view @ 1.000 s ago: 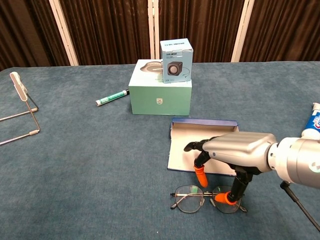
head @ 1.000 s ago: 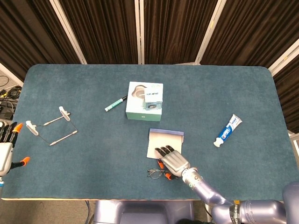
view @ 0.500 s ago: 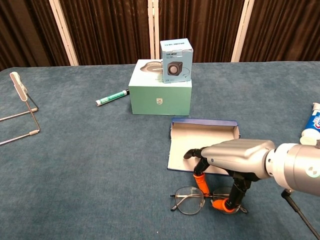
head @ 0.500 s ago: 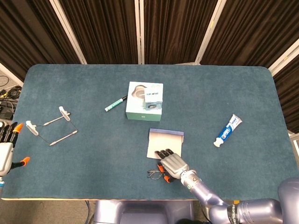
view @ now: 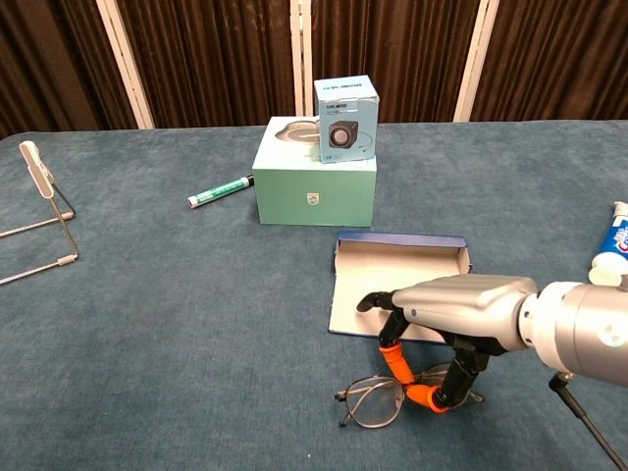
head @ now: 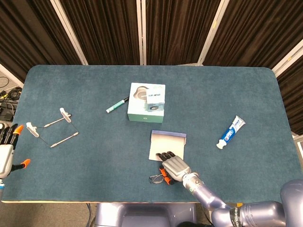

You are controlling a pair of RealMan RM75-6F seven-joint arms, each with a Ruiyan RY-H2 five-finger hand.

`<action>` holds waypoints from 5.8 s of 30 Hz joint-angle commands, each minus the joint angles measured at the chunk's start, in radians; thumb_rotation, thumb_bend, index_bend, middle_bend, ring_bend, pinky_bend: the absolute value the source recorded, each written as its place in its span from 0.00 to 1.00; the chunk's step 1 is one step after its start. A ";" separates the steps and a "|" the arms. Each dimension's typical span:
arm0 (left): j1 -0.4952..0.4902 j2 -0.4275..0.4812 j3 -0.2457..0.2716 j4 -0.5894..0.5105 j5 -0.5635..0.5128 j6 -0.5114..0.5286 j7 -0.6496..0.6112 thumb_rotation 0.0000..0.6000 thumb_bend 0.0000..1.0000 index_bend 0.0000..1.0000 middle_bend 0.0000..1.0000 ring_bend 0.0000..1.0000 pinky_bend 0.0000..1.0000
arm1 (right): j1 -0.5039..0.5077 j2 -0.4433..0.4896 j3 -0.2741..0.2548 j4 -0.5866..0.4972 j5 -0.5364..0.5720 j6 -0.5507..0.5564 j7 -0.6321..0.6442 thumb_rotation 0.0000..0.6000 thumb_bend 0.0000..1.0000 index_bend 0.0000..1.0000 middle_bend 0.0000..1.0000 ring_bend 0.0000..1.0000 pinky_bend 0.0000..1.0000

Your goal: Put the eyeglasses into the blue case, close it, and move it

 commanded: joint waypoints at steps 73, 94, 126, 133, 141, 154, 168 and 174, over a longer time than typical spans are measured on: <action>-0.023 -0.005 -0.019 0.030 -0.078 -0.060 -0.023 1.00 0.00 0.00 0.00 0.00 0.00 | 0.098 -0.239 0.204 0.562 0.110 0.029 0.078 1.00 0.02 0.17 0.00 0.00 0.00; -0.022 -0.002 -0.014 0.025 -0.072 -0.054 -0.027 1.00 0.00 0.00 0.00 0.00 0.00 | 0.065 -0.231 0.225 0.552 0.084 0.098 0.025 1.00 0.02 0.24 0.00 0.00 0.00; -0.011 0.015 0.001 -0.007 -0.009 -0.017 -0.042 1.00 0.00 0.00 0.00 0.00 0.00 | -0.076 -0.073 -0.030 0.194 -0.286 0.178 -0.053 1.00 0.18 0.36 0.00 0.00 0.00; -0.015 0.013 -0.001 -0.002 -0.016 -0.024 -0.042 1.00 0.00 0.00 0.00 0.00 0.00 | -0.084 -0.113 -0.034 0.254 -0.334 0.170 -0.050 1.00 0.20 0.37 0.00 0.00 0.00; -0.016 0.012 -0.003 0.001 -0.020 -0.027 -0.042 1.00 0.00 0.00 0.00 0.00 0.00 | -0.096 -0.135 -0.029 0.298 -0.366 0.165 -0.038 1.00 0.21 0.38 0.00 0.00 0.00; -0.017 0.010 -0.004 0.003 -0.025 -0.030 -0.039 1.00 0.00 0.00 0.00 0.00 0.00 | -0.107 -0.169 -0.010 0.360 -0.392 0.150 -0.028 1.00 0.21 0.38 0.00 0.00 0.00; -0.018 0.012 -0.004 0.003 -0.028 -0.033 -0.043 1.00 0.00 0.00 0.00 0.00 0.00 | -0.118 -0.188 -0.001 0.414 -0.417 0.138 -0.053 1.00 0.21 0.38 0.00 0.00 0.00; -0.017 0.011 -0.004 0.003 -0.028 -0.032 -0.042 1.00 0.00 0.00 0.00 0.00 0.00 | -0.124 -0.189 0.003 0.423 -0.433 0.138 -0.047 1.00 0.33 0.39 0.00 0.00 0.00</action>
